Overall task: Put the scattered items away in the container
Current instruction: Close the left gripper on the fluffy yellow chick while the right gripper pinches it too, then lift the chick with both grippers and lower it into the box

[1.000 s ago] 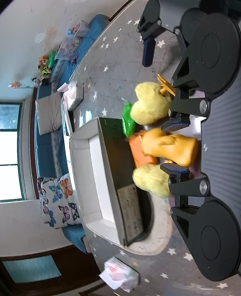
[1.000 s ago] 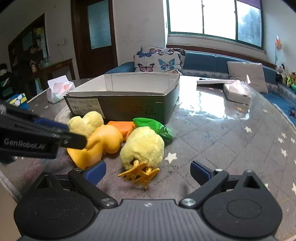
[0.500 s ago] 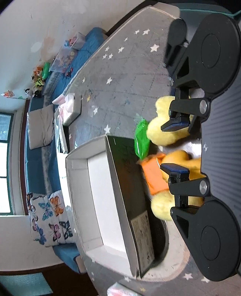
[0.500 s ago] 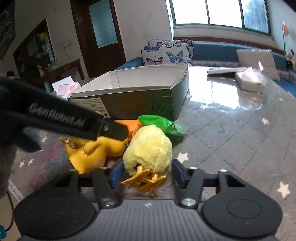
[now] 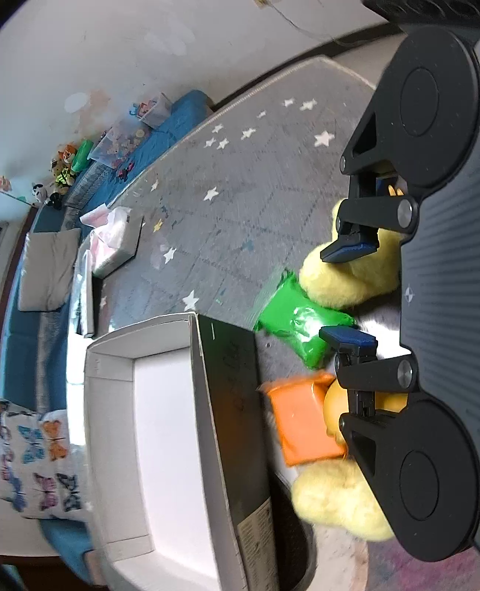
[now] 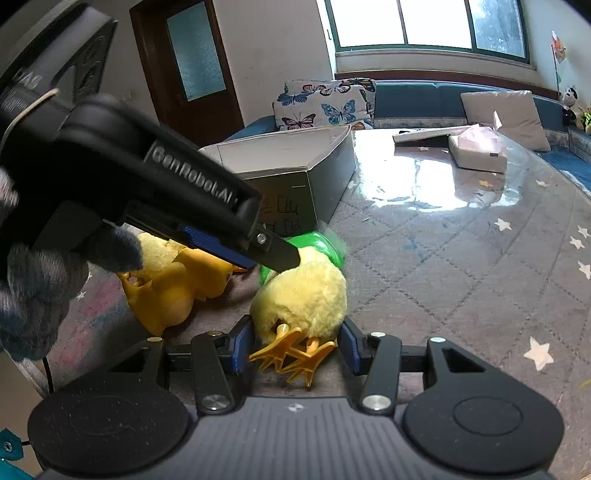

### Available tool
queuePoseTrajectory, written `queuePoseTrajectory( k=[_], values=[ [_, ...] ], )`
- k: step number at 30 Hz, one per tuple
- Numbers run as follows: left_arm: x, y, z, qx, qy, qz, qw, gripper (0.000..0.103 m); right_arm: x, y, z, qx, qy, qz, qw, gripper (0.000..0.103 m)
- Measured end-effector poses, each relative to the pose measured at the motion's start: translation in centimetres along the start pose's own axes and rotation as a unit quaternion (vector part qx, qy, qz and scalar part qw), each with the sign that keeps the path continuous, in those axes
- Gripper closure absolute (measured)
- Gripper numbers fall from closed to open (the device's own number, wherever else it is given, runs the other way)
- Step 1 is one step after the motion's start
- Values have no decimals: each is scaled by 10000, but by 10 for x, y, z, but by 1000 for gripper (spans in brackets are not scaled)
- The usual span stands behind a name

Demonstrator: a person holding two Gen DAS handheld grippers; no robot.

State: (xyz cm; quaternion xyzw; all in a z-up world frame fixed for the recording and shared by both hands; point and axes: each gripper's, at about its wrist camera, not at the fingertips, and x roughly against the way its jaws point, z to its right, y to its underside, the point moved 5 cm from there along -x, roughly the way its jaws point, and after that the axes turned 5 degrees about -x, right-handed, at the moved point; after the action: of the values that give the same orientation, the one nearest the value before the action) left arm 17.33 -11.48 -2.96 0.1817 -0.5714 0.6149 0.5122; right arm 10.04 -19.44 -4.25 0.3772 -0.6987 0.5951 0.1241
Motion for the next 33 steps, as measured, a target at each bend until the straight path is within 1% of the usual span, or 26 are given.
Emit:
queuePoseTrajectory(
  k=[2, 4, 7, 9, 11, 14, 17, 19, 21, 26, 29, 30, 33],
  values=[
    [-3, -3, -1, 126, 101, -65, 9998, 62, -1, 0, -1, 66, 16, 2, 10000, 54],
    [-7, -4, -1, 187, 95, -150, 9997, 62, -3, -1, -2, 142, 41, 5, 9999, 54],
    [-10, -5, 1, 183, 91, -167, 9997, 61, -5, -1, -2, 213, 67, 10, 9997, 54],
    [-13, -6, 1, 239, 95, -189, 9995, 61, -5, -2, -2, 185, 45, 4, 9998, 54],
    [-15, -7, 1, 295, 88, -199, 9993, 61, -4, -3, -2, 181, 47, 10, 9998, 51],
    [-16, -8, 2, 242, 45, -183, 9995, 61, -2, -8, 0, 127, 39, 71, 9999, 51],
    [-16, -7, 0, 333, 101, -206, 9992, 61, -1, -13, 4, 8, -42, 86, 10000, 48],
    [-16, -6, -1, 456, 212, -273, 9984, 61, -3, -15, 6, -80, -109, 81, 9999, 49],
    [-18, -3, -3, 593, 339, -325, 9971, 61, -5, -15, 6, -90, -137, 38, 9999, 52],
    [-26, 0, -8, 917, 533, -409, 9935, 58, -6, -13, 4, -57, -103, -12, 9999, 53],
    [-27, 3, -9, 951, 595, -406, 9929, 58, -4, -11, 1, 5, -57, -28, 10000, 53],
    [-26, 3, -10, 963, 594, -391, 9928, 59, -3, -11, 1, 3, -54, -29, 10000, 53],
    [-23, 4, -7, 845, 509, -297, 9947, 60, -2, -9, 1, 8, -45, -62, 10000, 52]
  ],
)
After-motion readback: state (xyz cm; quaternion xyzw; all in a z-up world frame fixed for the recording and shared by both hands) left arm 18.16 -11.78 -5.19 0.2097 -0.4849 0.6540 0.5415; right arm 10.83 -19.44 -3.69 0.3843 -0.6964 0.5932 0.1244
